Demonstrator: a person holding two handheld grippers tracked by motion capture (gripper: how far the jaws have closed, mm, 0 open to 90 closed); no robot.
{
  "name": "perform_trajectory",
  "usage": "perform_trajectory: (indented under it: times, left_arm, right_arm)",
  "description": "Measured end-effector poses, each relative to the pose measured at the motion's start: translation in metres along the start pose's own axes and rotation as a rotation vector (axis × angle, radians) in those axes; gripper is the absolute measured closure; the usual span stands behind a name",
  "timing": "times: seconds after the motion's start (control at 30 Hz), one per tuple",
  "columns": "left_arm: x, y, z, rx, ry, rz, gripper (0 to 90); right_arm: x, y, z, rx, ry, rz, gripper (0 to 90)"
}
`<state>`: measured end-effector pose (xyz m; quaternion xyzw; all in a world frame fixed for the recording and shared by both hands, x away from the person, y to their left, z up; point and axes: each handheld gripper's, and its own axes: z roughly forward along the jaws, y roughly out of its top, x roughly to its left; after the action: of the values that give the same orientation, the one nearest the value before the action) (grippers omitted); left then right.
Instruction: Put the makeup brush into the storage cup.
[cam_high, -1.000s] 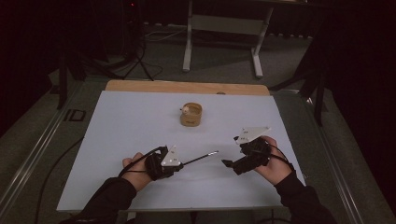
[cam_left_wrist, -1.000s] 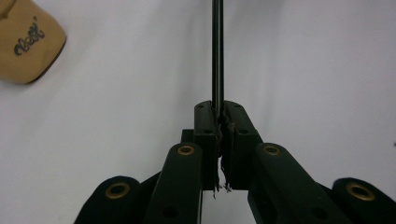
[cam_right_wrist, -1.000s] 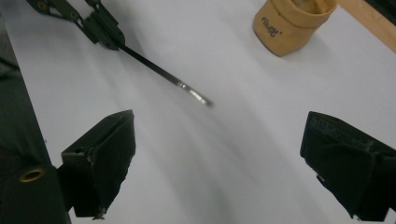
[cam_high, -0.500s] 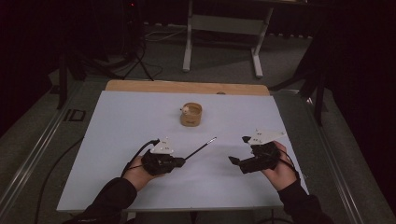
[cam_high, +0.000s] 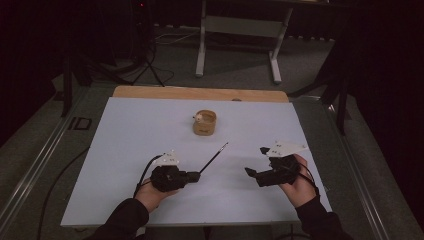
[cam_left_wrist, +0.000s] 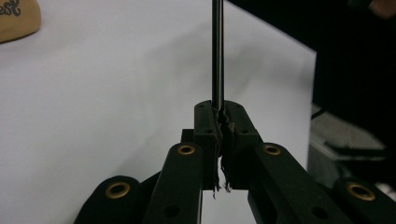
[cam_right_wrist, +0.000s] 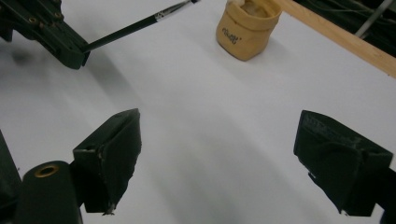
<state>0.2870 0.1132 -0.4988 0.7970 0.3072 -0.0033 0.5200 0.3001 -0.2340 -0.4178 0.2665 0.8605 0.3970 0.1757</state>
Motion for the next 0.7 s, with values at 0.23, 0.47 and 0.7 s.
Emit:
perform_trajectory:
  times: [0.23,0.47,0.7]
  left_arm:
    - [0.005,-0.009,-0.002,-0.077,-0.04,-0.088,85.9]
    - [0.007,-0.013,-0.001,-0.129,-0.079,-0.143,85.9]
    - [0.012,-0.019,-0.004,-0.19,-0.111,-0.181,85.9]
  right_arm:
    - [0.0,0.002,0.001,0.008,-0.038,-0.016,11.7]
    - [0.006,0.007,0.004,0.028,-0.032,-0.006,10.9]
    - [0.013,0.014,0.006,0.008,0.013,0.046,11.0]
